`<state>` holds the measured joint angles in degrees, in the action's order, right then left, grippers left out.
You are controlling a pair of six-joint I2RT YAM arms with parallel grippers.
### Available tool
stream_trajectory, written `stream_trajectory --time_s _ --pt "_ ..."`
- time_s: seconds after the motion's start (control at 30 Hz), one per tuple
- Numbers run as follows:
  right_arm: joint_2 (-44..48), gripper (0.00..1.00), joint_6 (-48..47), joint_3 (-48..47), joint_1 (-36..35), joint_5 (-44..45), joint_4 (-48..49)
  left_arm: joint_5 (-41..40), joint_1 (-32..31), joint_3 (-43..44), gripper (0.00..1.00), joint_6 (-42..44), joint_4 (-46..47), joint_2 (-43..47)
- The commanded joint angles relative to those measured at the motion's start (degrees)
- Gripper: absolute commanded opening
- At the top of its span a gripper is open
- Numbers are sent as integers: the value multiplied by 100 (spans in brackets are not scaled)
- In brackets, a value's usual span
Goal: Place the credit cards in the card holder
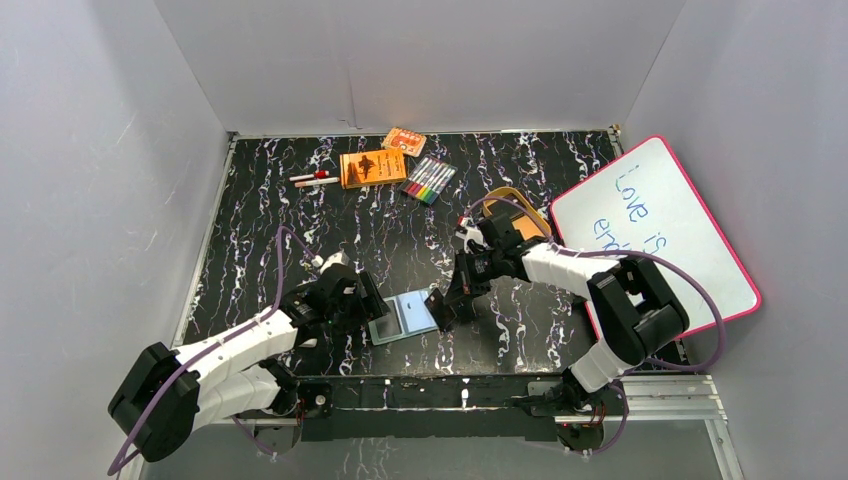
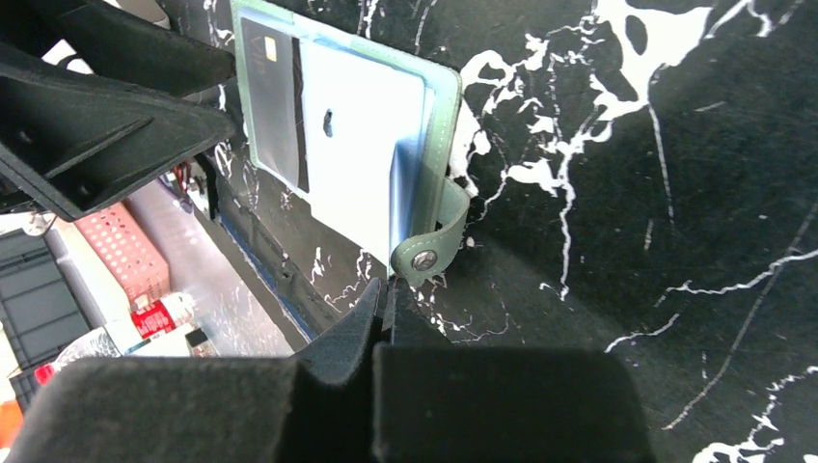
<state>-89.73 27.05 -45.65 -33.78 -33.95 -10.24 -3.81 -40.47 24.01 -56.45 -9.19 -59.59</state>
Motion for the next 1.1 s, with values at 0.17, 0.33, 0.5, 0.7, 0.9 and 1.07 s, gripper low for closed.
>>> stream_trajectory --time_s 0.17,0.33,0.5,0.7,0.9,1.07 --pt "-23 0 289 -193 -180 -526 474 24 4 -150 75 -19 42 -17" --pt "-32 0 428 -199 -254 -565 572 35 4 -169 75 -8 25 12" --pt "0 0 584 -235 -363 -646 750 -58 4 -108 75 -2 -112 179" --pt "-79 0 619 -203 -394 -460 672 -15 3 198 74 249 -98 433" --pt "-119 0 648 -120 -389 -317 672 761 -1 542 56 731 533 112" --pt "-148 0 653 -160 -396 -305 672 1367 -5 778 24 1015 760 -554"
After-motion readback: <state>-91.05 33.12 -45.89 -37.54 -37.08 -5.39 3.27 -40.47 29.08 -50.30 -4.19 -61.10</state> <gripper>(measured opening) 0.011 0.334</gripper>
